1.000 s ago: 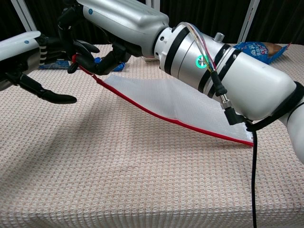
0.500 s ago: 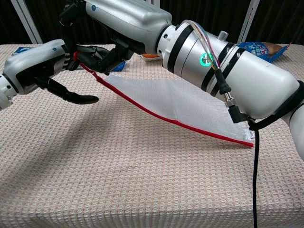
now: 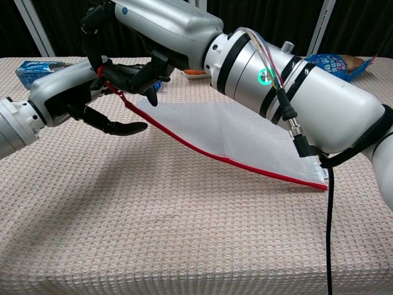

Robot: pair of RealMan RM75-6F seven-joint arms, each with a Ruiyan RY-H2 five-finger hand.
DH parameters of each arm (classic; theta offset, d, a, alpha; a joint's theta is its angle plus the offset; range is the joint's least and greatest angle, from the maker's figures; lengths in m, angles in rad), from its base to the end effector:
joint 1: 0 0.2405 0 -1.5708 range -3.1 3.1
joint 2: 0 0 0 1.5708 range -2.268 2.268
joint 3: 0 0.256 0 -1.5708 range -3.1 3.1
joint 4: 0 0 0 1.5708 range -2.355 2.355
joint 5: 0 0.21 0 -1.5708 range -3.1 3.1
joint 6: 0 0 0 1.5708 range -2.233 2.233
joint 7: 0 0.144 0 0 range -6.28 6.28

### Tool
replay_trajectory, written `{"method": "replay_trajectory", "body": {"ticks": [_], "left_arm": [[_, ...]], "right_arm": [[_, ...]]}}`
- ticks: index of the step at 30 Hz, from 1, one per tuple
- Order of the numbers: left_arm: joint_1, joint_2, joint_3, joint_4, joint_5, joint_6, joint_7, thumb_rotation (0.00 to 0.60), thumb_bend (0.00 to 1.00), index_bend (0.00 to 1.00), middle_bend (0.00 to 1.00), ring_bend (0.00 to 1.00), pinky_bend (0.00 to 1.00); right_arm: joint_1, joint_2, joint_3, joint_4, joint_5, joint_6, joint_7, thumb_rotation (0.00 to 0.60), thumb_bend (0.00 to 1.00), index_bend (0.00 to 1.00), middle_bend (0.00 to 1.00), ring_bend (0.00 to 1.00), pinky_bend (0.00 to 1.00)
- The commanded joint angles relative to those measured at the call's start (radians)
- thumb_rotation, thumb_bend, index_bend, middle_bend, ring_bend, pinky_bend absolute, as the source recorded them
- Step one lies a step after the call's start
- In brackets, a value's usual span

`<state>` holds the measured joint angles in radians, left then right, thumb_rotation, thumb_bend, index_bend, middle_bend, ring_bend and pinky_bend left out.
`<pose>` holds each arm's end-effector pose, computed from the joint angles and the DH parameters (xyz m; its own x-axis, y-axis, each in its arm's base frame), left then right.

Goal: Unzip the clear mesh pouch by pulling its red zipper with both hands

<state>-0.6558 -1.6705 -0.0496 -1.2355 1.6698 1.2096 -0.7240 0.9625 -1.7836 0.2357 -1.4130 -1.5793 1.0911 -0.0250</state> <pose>-0.1512 0.3010 -0.0349 -0.1853 0.5027 0.8444 0.7931 -0.4308 0.4305 0.0161 -0.3059 -0.0530 0.1795 -0.1708 0.9688 -0.5893 -0.8072 -0.0331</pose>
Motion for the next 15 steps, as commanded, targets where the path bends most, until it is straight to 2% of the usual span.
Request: {"method": "replay_trajectory", "body": {"ticks": [1,15], "left_arm": [[-0.003,-0.004,0.003,0.005,-0.003,-0.001,-0.005,0.600,0.26,0.47,0.15,0.10,0.17],[-0.020,-0.027,0.018,0.036,-0.009,0.002,-0.027,0.600,0.28,0.50,0.15,0.10,0.17]], "right_arm": [[0.001,0.000,0.000,0.001,0.001,0.001,0.002,0.600,0.61,0.96,0.29,0.00,0.00],[0.003,0.000,-0.001,0.002,0.004,0.012,0.015,0.600,0.61,0.96,0.29,0.00,0.00]]}}
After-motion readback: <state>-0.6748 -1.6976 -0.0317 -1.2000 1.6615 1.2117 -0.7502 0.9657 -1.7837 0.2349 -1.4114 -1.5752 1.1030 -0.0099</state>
